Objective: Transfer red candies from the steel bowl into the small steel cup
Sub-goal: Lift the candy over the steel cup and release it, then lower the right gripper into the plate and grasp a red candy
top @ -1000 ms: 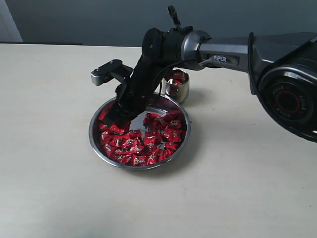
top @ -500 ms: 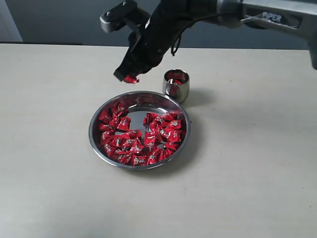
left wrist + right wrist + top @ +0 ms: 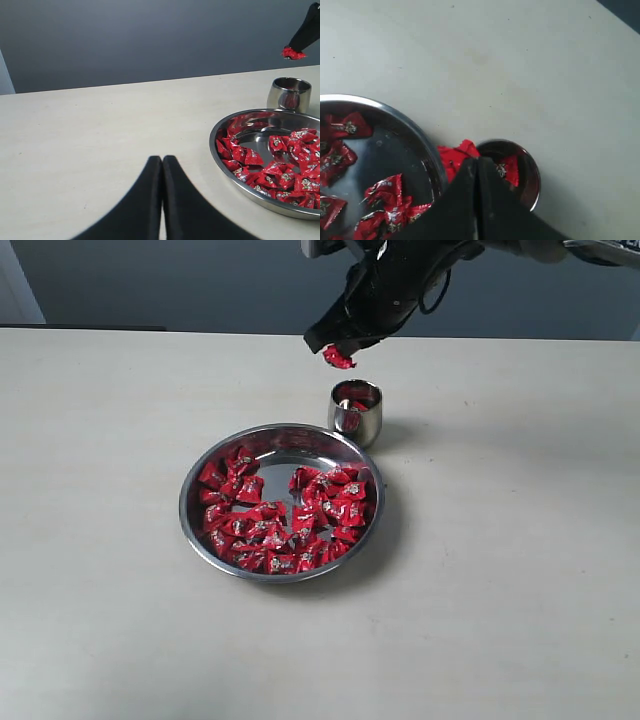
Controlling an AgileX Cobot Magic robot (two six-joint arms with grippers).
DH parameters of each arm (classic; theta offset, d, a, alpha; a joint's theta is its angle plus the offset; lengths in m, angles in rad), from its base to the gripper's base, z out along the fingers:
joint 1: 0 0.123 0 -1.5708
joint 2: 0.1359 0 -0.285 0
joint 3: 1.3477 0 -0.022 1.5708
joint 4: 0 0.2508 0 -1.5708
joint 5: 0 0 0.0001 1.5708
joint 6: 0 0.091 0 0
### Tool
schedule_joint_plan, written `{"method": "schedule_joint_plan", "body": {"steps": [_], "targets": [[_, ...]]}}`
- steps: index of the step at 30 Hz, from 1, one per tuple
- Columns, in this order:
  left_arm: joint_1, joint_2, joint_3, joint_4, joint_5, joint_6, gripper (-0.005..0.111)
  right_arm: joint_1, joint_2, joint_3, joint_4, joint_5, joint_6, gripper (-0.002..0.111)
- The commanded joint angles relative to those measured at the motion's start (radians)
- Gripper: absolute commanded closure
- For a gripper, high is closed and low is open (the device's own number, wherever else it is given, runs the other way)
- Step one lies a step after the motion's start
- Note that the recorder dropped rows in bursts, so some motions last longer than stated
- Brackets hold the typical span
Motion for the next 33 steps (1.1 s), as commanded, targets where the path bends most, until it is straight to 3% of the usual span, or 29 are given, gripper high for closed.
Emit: {"method": "schedule_joint_plan", "body": {"steps": [1,8,13,19,22,27,33], "targets": [[-0.007,-0.005,0.001,0.001,-0.006,-0.002,0.106,-0.006,0.022,-0.002,-0.02,-0.012,0.009,0.109],[-0.007,-0.005,0.001,0.001,-0.006,-0.002,0.106,-0.006,0.068,-0.002,-0.173,-0.016,0.108,0.109],[-0.007,-0.005,0.001,0.001,-0.006,-0.002,0.106,-0.006,0.068,-0.002,-0.175,-0.016,0.112,0.107],[-0.007,-0.005,0.001,0.001,-0.006,-0.002,0.106,-0.006,0.068,-0.002,-0.179,-0.008,0.112,0.072],[-0.007,-0.005,0.001,0.001,-0.006,-0.002,0.106,-0.006,0.063,-0.002,-0.176,-0.008,0.112,0.065],[-0.007,-0.005,0.001,0.001,-0.006,-0.002,0.106,0.012,0.035,-0.002,0.048,-0.003,0.09,0.065],[-0.007,-0.005,0.001,0.001,-0.006,-0.002,0.106,0.084,0.047,-0.002,0.257,0.02,-0.126,0.065]]}}
